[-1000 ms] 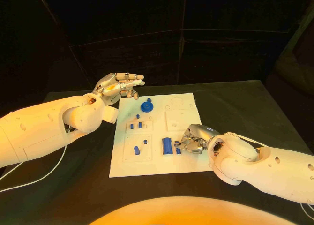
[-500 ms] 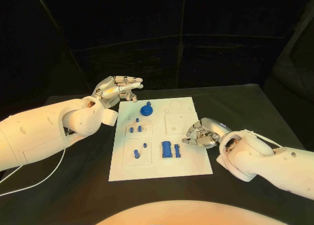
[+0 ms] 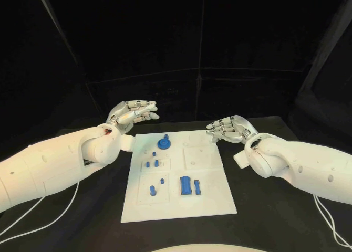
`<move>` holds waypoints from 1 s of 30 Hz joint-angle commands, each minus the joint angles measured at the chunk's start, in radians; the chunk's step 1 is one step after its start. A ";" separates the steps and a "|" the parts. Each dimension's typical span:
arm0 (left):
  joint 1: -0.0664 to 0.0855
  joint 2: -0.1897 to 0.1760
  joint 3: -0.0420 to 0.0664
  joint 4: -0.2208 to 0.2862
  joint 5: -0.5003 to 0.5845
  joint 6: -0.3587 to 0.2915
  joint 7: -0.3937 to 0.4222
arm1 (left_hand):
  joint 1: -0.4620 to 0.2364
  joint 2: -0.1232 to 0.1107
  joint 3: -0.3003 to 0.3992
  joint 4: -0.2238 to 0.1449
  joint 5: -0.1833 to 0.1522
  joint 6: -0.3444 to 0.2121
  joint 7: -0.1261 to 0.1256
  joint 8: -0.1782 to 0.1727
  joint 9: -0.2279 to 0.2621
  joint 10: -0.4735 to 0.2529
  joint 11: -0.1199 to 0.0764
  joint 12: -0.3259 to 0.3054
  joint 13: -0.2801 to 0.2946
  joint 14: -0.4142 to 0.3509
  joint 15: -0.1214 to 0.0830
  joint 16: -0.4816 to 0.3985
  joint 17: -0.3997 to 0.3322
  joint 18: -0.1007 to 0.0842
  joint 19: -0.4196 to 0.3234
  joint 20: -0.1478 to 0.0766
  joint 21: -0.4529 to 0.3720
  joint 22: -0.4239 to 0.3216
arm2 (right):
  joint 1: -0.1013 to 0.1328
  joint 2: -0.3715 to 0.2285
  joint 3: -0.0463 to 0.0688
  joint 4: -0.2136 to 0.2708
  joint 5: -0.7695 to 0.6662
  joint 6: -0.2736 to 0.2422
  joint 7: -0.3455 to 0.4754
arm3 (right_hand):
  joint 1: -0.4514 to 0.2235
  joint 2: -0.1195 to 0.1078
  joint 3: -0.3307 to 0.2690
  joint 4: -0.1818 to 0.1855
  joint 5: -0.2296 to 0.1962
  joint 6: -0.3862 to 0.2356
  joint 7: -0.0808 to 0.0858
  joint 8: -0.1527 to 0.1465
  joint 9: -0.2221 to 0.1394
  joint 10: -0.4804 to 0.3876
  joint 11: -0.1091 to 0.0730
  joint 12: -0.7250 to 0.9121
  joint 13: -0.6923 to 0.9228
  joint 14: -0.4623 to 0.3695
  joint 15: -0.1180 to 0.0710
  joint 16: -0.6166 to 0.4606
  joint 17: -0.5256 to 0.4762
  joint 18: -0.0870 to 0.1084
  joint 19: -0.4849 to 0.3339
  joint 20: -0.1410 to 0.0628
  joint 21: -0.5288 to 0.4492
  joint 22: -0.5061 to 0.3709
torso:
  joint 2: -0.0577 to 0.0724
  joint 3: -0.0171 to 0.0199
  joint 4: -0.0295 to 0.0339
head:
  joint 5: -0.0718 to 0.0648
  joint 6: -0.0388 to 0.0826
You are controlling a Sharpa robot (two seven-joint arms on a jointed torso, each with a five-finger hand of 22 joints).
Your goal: Assemble the parts on the task board
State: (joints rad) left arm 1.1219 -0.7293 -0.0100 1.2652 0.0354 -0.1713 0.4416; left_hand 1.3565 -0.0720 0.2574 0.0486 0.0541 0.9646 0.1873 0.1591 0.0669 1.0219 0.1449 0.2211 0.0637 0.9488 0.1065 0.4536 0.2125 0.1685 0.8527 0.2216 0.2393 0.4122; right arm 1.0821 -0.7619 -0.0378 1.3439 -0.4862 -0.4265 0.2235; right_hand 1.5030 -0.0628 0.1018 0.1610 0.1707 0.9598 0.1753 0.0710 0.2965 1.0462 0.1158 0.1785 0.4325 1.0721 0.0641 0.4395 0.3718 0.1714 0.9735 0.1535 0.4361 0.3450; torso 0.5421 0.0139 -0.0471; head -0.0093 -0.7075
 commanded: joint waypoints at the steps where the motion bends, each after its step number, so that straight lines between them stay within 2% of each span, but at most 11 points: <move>1: -0.015 0.029 0.002 -0.047 0.057 -0.057 0.073 | 0.014 0.003 -0.005 0.008 0.001 -0.005 0.004 -0.015 -0.002 0.000 0.010 -0.037 -0.001 -0.006 0.020 -0.087 -0.040 0.015 -0.035 0.021 -0.053 -0.049 | 0.006 0.059 0.011 -0.109 0.242 0.108 0.172 | 0.000 0.003 0.012 0.004 -0.002 0.000 0.006 -0.009 -0.032 0.009 0.016 -0.041 -0.095 -0.040 0.025 -0.121 -0.074 0.006 -0.018 0.035 -0.097 -0.068 | -0.034 -0.0012 -0.0077 | 0.006 0.028; 9: -0.061 0.095 0.004 -0.162 0.086 -0.068 0.094 | 0.029 0.016 -0.038 0.018 0.002 0.004 -0.001 -0.049 -0.001 0.020 0.017 -0.112 -0.001 0.041 0.032 -0.229 -0.102 0.018 -0.021 0.035 -0.104 -0.140 | 0.009 0.173 0.023 -0.301 0.285 0.161 0.217 | -0.031 0.014 0.005 -0.030 -0.004 0.005 0.007 -0.008 -0.128 0.044 0.031 -0.100 -0.295 0.012 0.045 -0.302 -0.226 0.013 0.053 0.065 -0.266 -0.208 | -0.054 0.0066 0.0000 | 0.010 0.047; 20: -0.084 0.129 0.005 -0.227 0.092 -0.068 0.098 | 0.035 0.022 -0.049 0.020 0.002 0.005 -0.006 -0.063 -0.002 0.022 0.021 -0.133 -0.001 0.052 0.035 -0.266 -0.116 0.018 -0.013 0.037 -0.113 -0.165 | 0.009 0.202 0.025 -0.342 0.264 0.186 0.234 | -0.046 0.030 -0.005 -0.062 -0.002 0.016 0.011 -0.007 -0.170 0.063 0.027 -0.108 -0.362 0.059 0.044 -0.348 -0.283 0.014 0.099 0.062 -0.312 -0.250 | -0.049 0.0118 0.0065 | 0.013 0.052; 21: -0.084 0.120 0.003 -0.218 0.076 -0.062 0.067 | -0.388 0.072 -0.108 -0.049 -0.054 -0.289 -0.056 -0.088 -0.067 -0.295 -0.027 -0.221 -0.064 -0.253 -0.009 -0.318 -0.212 -0.050 -0.269 -0.040 -0.147 -0.238 | 0.007 0.198 0.023 -0.337 0.255 0.148 0.197 | -0.476 0.063 -0.102 -0.087 -0.051 -0.283 -0.045 -0.071 -0.206 -0.276 -0.015 -0.179 -0.432 -0.286 0.013 -0.439 -0.372 -0.052 -0.230 -0.003 -0.347 -0.345 | -0.052 0.0096 0.0024 | 0.014 0.047; 22: -0.084 0.119 0.003 -0.214 0.075 -0.065 0.067 | -0.413 0.072 -0.115 -0.049 -0.054 -0.309 -0.063 -0.159 -0.067 -0.316 -0.032 -0.221 -0.064 -0.271 -0.011 -0.325 -0.212 -0.050 -0.285 -0.047 -0.153 -0.244 | 0.006 0.197 0.023 -0.333 0.257 0.144 0.197 | -0.500 0.063 -0.102 -0.161 -0.053 -0.291 -0.048 -0.071 -0.209 -0.285 -0.018 -0.179 -0.432 -0.296 0.010 -0.439 -0.372 -0.052 -0.238 -0.006 -0.348 -0.345 | -0.050 0.0089 0.0038 | 0.013 0.049; 23: -0.084 0.117 0.003 -0.209 0.074 -0.070 0.067 | -0.444 0.072 -0.120 -0.049 -0.054 -0.331 -0.067 -0.159 -0.067 -0.339 -0.036 -0.221 -0.064 -0.293 -0.014 -0.330 -0.212 -0.050 -0.304 -0.052 -0.156 -0.250 | 0.006 0.195 0.024 -0.328 0.259 0.140 0.198 | -0.537 0.063 -0.102 -0.161 -0.058 -0.315 -0.052 -0.071 -0.212 -0.312 -0.021 -0.179 -0.432 -0.323 0.008 -0.439 -0.372 -0.052 -0.264 -0.011 -0.353 -0.345 | -0.048 0.0079 0.0057 | 0.013 0.051; 24: -0.084 0.115 0.004 -0.202 0.072 -0.078 0.067 | -0.479 0.072 -0.125 -0.049 -0.054 -0.355 -0.072 -0.159 -0.067 -0.365 -0.040 -0.221 -0.064 -0.318 -0.017 -0.335 -0.212 -0.050 -0.324 -0.058 -0.159 -0.256 | 0.005 0.192 0.024 -0.321 0.262 0.133 0.200 | -0.573 0.063 -0.102 -0.161 -0.062 -0.338 -0.056 -0.071 -0.215 -0.339 -0.025 -0.179 -0.432 -0.351 -0.064 -0.439 -0.372 -0.052 -0.290 -0.016 -0.356 -0.345 | -0.044 0.0064 0.0085 | 0.013 0.055; 27: -0.083 0.104 0.004 -0.170 0.065 -0.111 0.068 | -0.580 0.072 -0.138 -0.049 -0.054 -0.424 -0.085 -0.159 -0.067 -0.439 -0.052 -0.221 -0.064 -0.390 -0.028 -0.348 -0.212 -0.061 -0.384 -0.077 -0.169 -0.274 | 0.003 0.179 0.025 -0.288 0.276 0.105 0.205 | -0.674 0.063 -0.102 -0.161 -0.074 -0.406 -0.069 -0.071 -0.224 -0.416 -0.035 -0.179 -0.432 -0.430 -0.064 -0.439 -0.372 -0.059 -0.365 -0.031 -0.365 -0.345 | -0.030 0.0000 0.0207 | 0.012 0.072; 28: -0.083 0.099 0.004 -0.154 0.062 -0.127 0.068 | -0.612 0.072 -0.143 -0.049 -0.054 -0.446 -0.089 -0.159 -0.067 -0.464 -0.056 -0.221 -0.064 -0.414 -0.031 -0.353 -0.212 -0.066 -0.404 -0.083 -0.239 -0.279 | 0.002 0.173 0.025 -0.272 0.282 0.091 0.208 | -0.706 0.063 -0.102 -0.161 -0.078 -0.427 -0.073 -0.071 -0.296 -0.440 -0.038 -0.179 -0.432 -0.455 -0.064 -0.439 -0.372 -0.064 -0.388 -0.036 -0.436 -0.345 | -0.023 -0.0031 0.0265 | 0.011 0.080; 29: -0.082 0.094 0.004 -0.137 0.058 -0.145 0.069 | -0.641 0.072 -0.148 -0.049 -0.054 -0.467 -0.093 -0.159 -0.067 -0.486 -0.059 -0.221 -0.064 -0.434 -0.034 -0.357 -0.212 -0.066 -0.421 -0.088 -0.239 -0.285 | 0.001 0.166 0.025 -0.254 0.289 0.075 0.211 | -0.738 0.063 -0.102 -0.161 -0.082 -0.449 -0.077 -0.071 -0.296 -0.465 -0.041 -0.179 -0.432 -0.479 -0.064 -0.439 -0.372 -0.069 -0.412 -0.040 -0.436 -0.345 | -0.016 -0.0058 0.0317 | 0.011 0.087; 30: -0.082 0.088 0.005 -0.118 0.055 -0.164 0.069 | -0.671 0.072 -0.152 -0.049 -0.054 -0.487 -0.097 -0.159 -0.067 -0.508 -0.063 -0.221 -0.064 -0.456 -0.106 -0.361 -0.212 -0.066 -0.439 -0.094 -0.239 -0.290 | 0.000 0.159 0.026 -0.235 0.297 0.058 0.215 | -0.768 0.063 -0.102 -0.161 -0.085 -0.469 -0.081 -0.071 -0.296 -0.488 -0.044 -0.179 -0.432 -0.503 -0.064 -0.439 -0.372 -0.069 -0.434 -0.045 -0.436 -0.345 | -0.011 -0.0081 0.0361 | 0.010 0.093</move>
State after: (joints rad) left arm 1.0388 -0.6393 -0.0062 1.1345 0.1069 -0.2695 0.5056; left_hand 0.9274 -0.0099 0.1425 0.0134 0.0123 0.6452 0.1221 0.0232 0.0134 0.6950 0.1107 0.0192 0.0126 0.6667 0.0899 0.1265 0.0199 0.1350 0.5591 0.1728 0.0663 0.1651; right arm 1.0812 -0.6010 -0.0131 1.0952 -0.2186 -0.3091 0.4207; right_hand 0.9828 -0.0064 0.0170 0.0284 0.1142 0.6563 0.1259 0.0149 0.0681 0.7463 0.0950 0.0186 0.0148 0.7613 0.0343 0.0201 0.0184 0.1381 0.7217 0.1454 0.0633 0.0198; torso 0.5119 0.0144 -0.0270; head 0.0025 -0.6264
